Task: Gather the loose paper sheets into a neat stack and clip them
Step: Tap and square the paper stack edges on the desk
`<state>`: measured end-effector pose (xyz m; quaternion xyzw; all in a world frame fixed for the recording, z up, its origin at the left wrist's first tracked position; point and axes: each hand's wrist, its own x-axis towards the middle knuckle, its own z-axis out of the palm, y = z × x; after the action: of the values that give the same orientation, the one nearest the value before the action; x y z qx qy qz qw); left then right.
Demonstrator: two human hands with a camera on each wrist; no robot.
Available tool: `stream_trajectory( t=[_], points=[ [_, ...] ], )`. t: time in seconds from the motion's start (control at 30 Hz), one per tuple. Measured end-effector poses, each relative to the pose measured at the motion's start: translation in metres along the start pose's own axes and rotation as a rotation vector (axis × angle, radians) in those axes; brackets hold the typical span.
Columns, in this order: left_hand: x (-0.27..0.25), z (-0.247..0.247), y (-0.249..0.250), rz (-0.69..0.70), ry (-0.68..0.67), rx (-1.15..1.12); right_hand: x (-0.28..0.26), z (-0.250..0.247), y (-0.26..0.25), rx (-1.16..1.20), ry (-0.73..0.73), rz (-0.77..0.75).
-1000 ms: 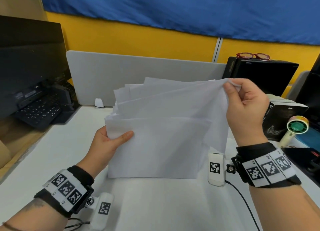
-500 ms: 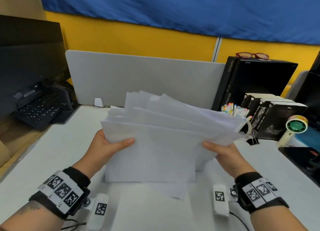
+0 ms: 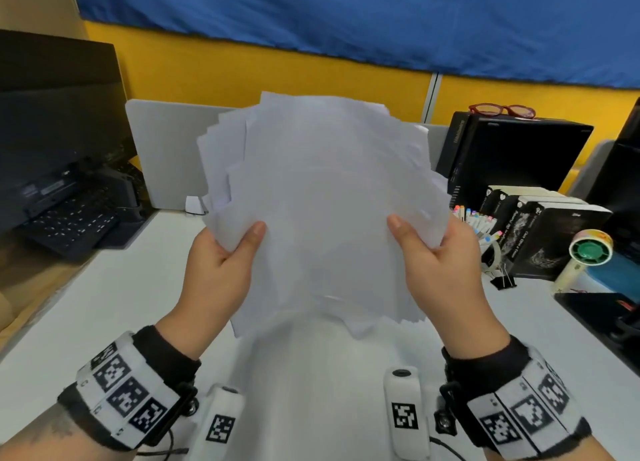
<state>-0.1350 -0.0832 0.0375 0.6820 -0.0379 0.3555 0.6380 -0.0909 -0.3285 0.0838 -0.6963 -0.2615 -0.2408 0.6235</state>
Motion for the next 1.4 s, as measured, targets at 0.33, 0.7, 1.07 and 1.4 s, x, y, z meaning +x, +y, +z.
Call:
stream_trajectory(
  t=[0.33, 0.7, 1.07, 1.4],
  points=[
    [-0.02, -0.024, -0.027, -0.103, -0.032, 0.043, -0.03, 0.019, 0.041, 0.232, -0.025, 0.225],
    [0.005, -0.057, -0.062, -0.401, -0.185, 0.011, -0.018, 0.011, 0.088, 0.195, -0.111, 0.586],
    [0.008, -0.058, -0.066, -0.823, -0.074, -0.083, 0.021, -0.002, 0.105, 0.443, -0.229, 1.064],
    [-0.021, -0.059, -0.108, -1.046, 0.088, -0.065, -0.039, 0.025, 0.127, -0.113, -0.469, 1.194]
  ],
)
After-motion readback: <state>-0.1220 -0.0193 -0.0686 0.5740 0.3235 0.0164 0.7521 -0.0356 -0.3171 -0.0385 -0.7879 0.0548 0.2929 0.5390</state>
